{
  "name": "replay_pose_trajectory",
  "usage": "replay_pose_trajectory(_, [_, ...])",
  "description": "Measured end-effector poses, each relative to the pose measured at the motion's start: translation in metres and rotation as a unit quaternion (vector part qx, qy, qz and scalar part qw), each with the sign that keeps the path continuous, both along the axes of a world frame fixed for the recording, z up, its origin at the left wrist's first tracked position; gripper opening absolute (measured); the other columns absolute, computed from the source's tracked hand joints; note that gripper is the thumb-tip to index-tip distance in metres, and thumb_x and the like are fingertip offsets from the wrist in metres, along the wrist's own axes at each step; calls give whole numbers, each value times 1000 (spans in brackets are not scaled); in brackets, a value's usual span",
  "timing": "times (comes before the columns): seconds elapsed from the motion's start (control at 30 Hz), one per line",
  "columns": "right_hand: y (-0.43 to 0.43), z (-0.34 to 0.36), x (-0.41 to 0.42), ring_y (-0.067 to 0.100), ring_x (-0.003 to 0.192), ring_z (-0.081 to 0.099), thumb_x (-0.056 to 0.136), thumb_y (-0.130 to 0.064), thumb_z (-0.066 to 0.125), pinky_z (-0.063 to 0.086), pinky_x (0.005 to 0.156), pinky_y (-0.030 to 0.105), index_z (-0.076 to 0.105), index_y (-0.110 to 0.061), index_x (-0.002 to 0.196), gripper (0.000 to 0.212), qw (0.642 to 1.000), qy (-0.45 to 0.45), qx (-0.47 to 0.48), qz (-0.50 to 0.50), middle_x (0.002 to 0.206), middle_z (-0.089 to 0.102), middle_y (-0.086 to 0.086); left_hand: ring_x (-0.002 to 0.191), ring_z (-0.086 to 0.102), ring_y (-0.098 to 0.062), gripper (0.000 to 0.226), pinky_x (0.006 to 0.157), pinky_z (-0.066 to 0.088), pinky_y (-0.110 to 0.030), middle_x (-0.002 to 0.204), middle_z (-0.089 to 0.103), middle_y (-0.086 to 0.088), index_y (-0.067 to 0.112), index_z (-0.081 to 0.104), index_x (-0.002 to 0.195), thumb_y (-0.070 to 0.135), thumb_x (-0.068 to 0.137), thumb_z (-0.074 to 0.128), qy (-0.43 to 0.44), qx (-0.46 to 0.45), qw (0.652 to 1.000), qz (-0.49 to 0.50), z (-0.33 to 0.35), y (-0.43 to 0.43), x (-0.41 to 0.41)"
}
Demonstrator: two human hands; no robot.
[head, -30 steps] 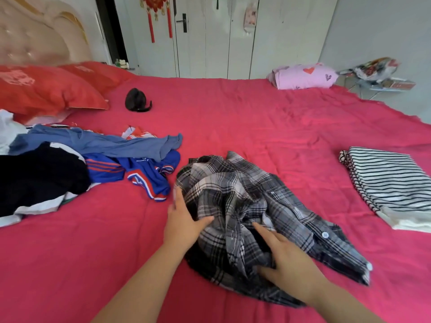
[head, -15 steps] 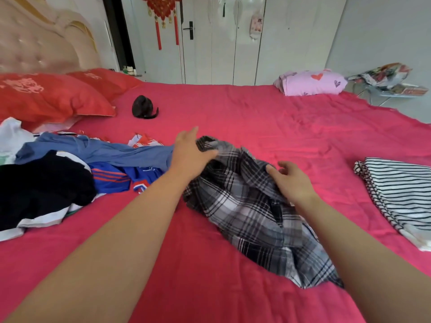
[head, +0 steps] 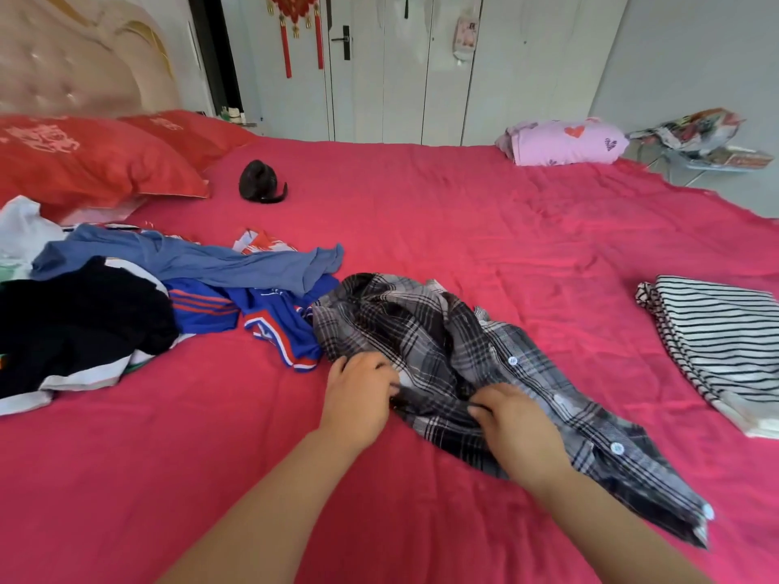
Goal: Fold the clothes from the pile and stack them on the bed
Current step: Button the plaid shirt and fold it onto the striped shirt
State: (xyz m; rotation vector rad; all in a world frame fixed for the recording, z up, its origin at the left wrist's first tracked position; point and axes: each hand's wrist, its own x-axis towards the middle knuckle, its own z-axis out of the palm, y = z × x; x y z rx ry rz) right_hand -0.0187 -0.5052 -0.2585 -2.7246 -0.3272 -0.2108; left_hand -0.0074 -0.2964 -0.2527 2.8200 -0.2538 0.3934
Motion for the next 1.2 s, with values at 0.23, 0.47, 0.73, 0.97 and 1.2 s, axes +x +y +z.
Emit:
replay_pose_trajectory(0.23, [78,48,-80,2,96,60,90,-50,40,43,84,18,64,-23,111,42,961,66,151,221,109,67,-9,92,57,-32,20,85,40,-32,95,63,-14,7,74,80,1,73,57,-140,-201,966,80,49,61,-21])
replay_pose_trajectory(0.47, [53,10,-67,17,110,57,87,-26,56,41,97,28,63,-26,115,29,996,11,57,74,115,64,-4,108,54,-37,38,97,35,-35,111,61,-23,0,67,107,-13,73,54,-69,-159,966,192,34,107,-56])
replay_pose_trajectory(0.73, [12,-10,-33,23,123,44,87,-27,56,39,100,36,32,-28,142,60,987,107,-111,-47,133,47,0,139,20,-25,69,113,23,-41,152,20,-4,30,26,145,47,85,57,153,63,986,-20,0,4,-71])
replay_pose_trajectory(0.97, [12,13,-44,7,81,56,79,0,59,38,77,7,72,-19,86,24,980,-58,158,105,79,59,-7,144,6,-26,45,116,12,-50,158,5,-6,23,34,143,18,99,25,196,185,953,139,1,59,-45])
replay_pose_trajectory(1.2, [3,18,-78,4,93,55,82,-25,60,35,80,12,69,-25,95,15,959,131,-74,239,90,61,-12,137,26,-19,45,111,24,-38,146,32,0,21,40,137,29,93,46,50,74,992,85,18,55,-49])
